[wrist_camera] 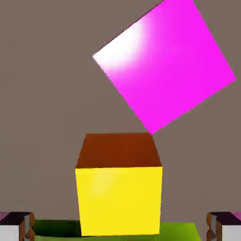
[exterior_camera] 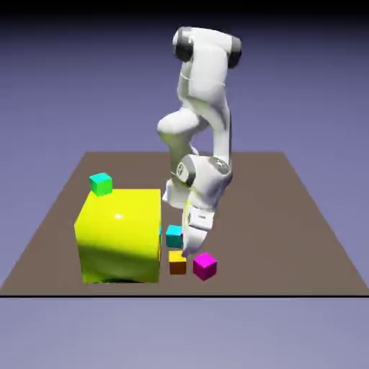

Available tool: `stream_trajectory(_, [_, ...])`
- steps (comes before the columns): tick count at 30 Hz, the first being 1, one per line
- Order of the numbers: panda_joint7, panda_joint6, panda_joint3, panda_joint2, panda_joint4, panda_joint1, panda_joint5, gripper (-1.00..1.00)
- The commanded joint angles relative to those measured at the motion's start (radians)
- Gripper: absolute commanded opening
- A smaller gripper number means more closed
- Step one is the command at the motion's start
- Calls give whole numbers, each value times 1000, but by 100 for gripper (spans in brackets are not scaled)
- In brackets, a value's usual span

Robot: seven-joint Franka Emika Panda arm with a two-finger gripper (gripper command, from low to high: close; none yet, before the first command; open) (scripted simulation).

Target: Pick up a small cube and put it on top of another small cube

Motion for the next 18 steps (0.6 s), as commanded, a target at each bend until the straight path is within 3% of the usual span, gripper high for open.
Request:
stream_trajectory(1, [-8,32,29,36,6,-31,16,0])
stream_trajectory(6, [-41,167,152,191,30,-164,85,0])
stream_trajectory(7, [-41,167,152,191,30,-164,85,-100])
stream_trajectory(18, [-7,-110,-85,-101,22,166,-47,-100])
